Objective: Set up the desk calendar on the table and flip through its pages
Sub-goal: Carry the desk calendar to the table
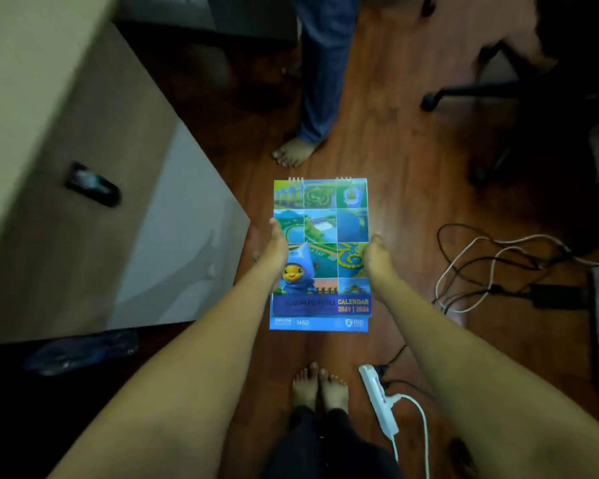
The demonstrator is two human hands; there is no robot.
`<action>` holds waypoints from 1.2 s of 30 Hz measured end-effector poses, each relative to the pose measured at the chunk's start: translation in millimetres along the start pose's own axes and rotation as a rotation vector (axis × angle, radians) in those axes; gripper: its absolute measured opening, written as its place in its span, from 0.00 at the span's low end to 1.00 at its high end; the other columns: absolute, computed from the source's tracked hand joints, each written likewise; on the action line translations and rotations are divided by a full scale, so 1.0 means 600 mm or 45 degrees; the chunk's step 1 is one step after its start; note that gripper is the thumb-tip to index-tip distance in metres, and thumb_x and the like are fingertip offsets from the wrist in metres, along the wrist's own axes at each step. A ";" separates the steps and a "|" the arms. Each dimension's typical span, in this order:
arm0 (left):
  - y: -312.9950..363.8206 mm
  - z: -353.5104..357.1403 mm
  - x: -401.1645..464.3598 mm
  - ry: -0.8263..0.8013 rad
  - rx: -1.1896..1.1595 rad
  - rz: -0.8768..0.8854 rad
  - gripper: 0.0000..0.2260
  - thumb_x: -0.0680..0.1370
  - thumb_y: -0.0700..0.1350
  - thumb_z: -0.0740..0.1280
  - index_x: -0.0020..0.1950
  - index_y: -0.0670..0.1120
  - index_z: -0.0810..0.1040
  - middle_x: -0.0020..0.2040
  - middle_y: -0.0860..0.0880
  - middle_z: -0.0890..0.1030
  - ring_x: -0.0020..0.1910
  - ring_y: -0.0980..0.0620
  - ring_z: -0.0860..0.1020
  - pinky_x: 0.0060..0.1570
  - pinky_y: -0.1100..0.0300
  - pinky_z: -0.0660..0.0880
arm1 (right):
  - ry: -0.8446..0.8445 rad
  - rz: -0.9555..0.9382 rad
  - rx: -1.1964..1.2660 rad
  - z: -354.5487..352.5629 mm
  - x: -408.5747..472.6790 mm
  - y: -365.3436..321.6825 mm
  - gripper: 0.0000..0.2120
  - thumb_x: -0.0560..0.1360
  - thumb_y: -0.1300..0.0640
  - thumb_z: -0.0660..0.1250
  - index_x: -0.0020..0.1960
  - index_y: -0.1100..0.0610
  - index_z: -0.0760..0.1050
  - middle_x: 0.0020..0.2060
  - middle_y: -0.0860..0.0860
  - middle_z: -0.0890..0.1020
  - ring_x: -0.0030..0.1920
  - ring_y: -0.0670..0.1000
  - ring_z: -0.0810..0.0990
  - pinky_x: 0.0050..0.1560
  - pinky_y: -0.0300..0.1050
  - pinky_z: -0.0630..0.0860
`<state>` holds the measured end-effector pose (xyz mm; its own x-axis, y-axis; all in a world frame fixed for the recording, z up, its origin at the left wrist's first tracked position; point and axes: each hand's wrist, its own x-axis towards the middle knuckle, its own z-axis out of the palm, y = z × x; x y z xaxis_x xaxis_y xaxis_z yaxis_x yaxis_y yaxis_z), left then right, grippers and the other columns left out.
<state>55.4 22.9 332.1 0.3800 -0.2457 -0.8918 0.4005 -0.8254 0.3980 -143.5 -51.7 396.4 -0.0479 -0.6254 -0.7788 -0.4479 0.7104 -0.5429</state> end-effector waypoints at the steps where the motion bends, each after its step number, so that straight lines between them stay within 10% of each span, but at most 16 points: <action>1: 0.005 -0.011 -0.022 0.025 0.003 0.045 0.66 0.42 0.86 0.42 0.75 0.57 0.61 0.76 0.46 0.65 0.71 0.41 0.69 0.68 0.40 0.65 | 0.002 -0.038 -0.010 -0.017 -0.042 -0.026 0.34 0.76 0.41 0.43 0.73 0.60 0.65 0.70 0.61 0.70 0.69 0.61 0.69 0.71 0.58 0.66; 12: 0.223 -0.095 -0.399 0.198 -0.087 0.406 0.67 0.41 0.85 0.37 0.75 0.54 0.63 0.75 0.45 0.65 0.70 0.41 0.68 0.68 0.41 0.65 | 0.072 -0.381 0.103 -0.118 -0.386 -0.296 0.30 0.81 0.43 0.44 0.74 0.62 0.64 0.74 0.60 0.63 0.72 0.63 0.64 0.73 0.60 0.62; 20: 0.266 -0.221 -0.734 0.567 -0.258 0.558 0.41 0.75 0.70 0.41 0.76 0.41 0.58 0.76 0.39 0.56 0.73 0.40 0.61 0.70 0.46 0.59 | -0.210 -0.661 0.126 -0.028 -0.502 -0.441 0.33 0.77 0.39 0.45 0.73 0.59 0.66 0.73 0.58 0.66 0.71 0.61 0.67 0.72 0.60 0.63; 26: 0.204 -0.404 -0.770 0.845 -0.423 0.481 0.44 0.73 0.72 0.40 0.76 0.41 0.58 0.76 0.39 0.56 0.72 0.39 0.61 0.71 0.44 0.60 | -0.561 -0.785 0.011 0.211 -0.486 -0.472 0.44 0.60 0.30 0.45 0.66 0.51 0.72 0.66 0.56 0.75 0.65 0.57 0.74 0.69 0.60 0.68; 30: 0.114 -0.535 -0.796 1.045 -0.514 0.395 0.44 0.73 0.72 0.40 0.75 0.40 0.62 0.73 0.38 0.61 0.69 0.39 0.64 0.70 0.44 0.61 | -0.830 -0.871 -0.146 0.337 -0.633 -0.428 0.22 0.71 0.41 0.47 0.53 0.50 0.72 0.59 0.58 0.77 0.61 0.58 0.76 0.67 0.55 0.70; 36: -0.060 -0.695 -0.829 1.317 -0.676 0.251 0.43 0.75 0.71 0.42 0.74 0.38 0.61 0.71 0.36 0.62 0.68 0.38 0.65 0.69 0.46 0.61 | -1.139 -0.841 -0.259 0.493 -0.828 -0.302 0.33 0.68 0.42 0.48 0.59 0.61 0.77 0.57 0.60 0.81 0.56 0.62 0.79 0.62 0.63 0.75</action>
<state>199.9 387.0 850.8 0.8716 0.3853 -0.3029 0.4629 -0.4442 0.7670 225.7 225.6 788.7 0.8717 -0.3452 -0.3478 -0.2896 0.2095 -0.9339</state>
